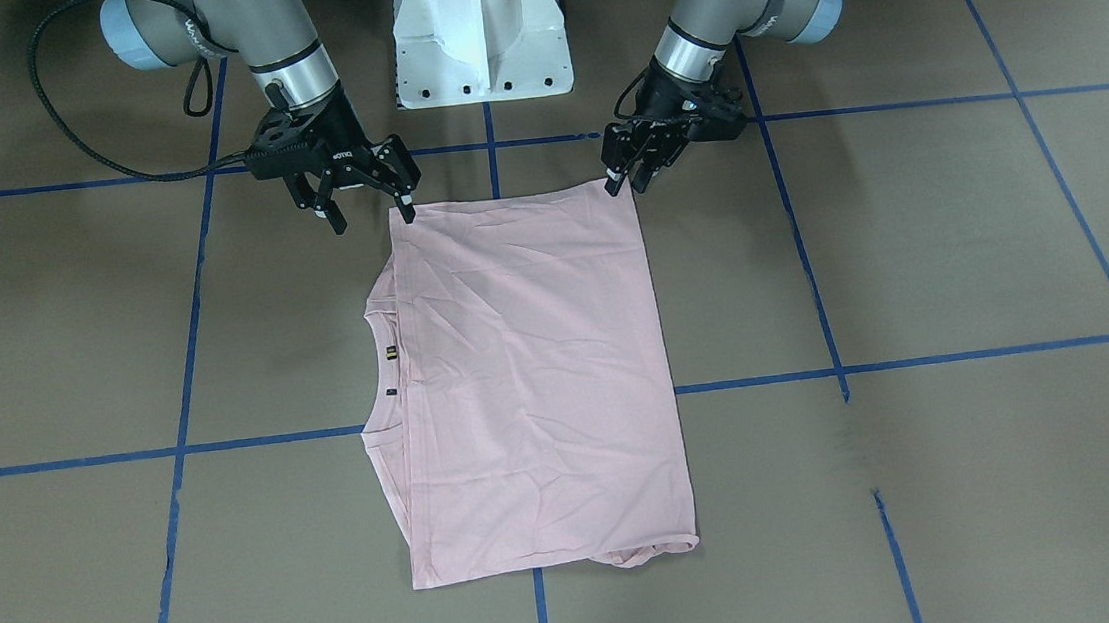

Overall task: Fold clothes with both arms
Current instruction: 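Lower the left gripper to the shirt's nearest corner while the right gripper holds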

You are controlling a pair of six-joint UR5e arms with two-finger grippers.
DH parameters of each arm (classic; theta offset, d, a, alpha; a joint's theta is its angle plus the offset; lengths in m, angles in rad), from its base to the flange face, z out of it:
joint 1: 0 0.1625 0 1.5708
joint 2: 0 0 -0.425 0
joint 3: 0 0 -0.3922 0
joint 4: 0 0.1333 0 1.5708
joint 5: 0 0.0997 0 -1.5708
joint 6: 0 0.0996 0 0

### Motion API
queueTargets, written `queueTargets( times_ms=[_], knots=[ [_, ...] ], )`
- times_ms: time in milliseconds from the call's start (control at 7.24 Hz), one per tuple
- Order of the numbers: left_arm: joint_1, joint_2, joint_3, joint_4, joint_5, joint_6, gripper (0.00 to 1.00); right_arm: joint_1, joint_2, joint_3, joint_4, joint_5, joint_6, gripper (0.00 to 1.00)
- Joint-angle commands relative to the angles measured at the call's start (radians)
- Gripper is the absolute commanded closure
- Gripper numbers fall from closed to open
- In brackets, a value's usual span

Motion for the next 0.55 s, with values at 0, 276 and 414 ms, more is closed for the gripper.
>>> queueTargets(
  times_ms=[0, 276, 414],
  knots=[
    [0.009, 0.0, 0.002, 0.0, 0.001, 0.0, 0.51, 0.0, 0.001, 0.001, 0.0, 0.0, 0.0, 0.0],
    [0.011, -0.002, 0.001, 0.0, 0.001, 0.0, 0.98, 0.0, 0.001, 0.001, 0.0, 0.0, 0.0, 0.0],
    [0.011, -0.002, -0.001, 0.0, -0.001, 0.001, 1.0, 0.0, 0.001, 0.0, -0.002, 0.0, 0.0, 0.0]
  ],
)
